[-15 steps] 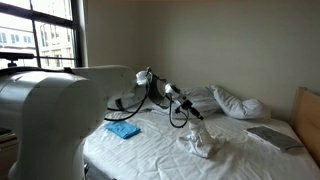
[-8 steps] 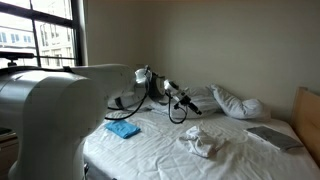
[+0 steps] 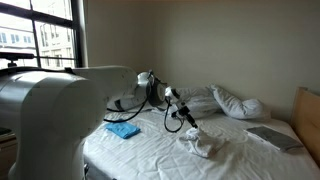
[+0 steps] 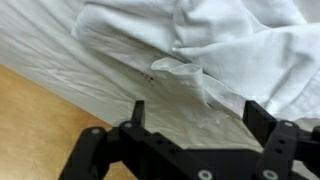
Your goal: Fold the white cloth
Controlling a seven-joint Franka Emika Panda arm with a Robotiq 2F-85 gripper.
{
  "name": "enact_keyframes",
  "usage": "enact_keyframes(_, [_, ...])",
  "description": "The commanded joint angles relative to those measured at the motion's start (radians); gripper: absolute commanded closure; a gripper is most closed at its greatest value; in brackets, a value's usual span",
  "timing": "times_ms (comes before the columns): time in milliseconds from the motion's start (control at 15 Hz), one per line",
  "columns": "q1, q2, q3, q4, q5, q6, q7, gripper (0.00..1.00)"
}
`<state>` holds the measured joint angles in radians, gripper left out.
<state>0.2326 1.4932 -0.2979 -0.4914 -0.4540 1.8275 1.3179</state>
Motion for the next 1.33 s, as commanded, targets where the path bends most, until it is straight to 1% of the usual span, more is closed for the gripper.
enact_keyframes(0, [-0.027,0.0,0.032,-0.004,0.042,-0.047,-0.04,0.0])
enact_keyframes(267, [-0.038,0.0,0.016,-0.018,0.029,-0.074,-0.025,0.0])
enact_keyframes(600, [-0.064,0.001,0.029,-0.04,0.04,-0.111,-0.02,0.0])
enact_keyframes(867, [-0.079,0.001,0.032,-0.039,0.041,-0.079,0.001,0.0])
enact_keyframes(1000, [-0.089,0.0,0.041,-0.013,0.049,-0.032,-0.004,0.0])
enact_keyframes(1267, [-0.093,-0.003,0.039,0.072,0.069,0.118,0.009,0.0])
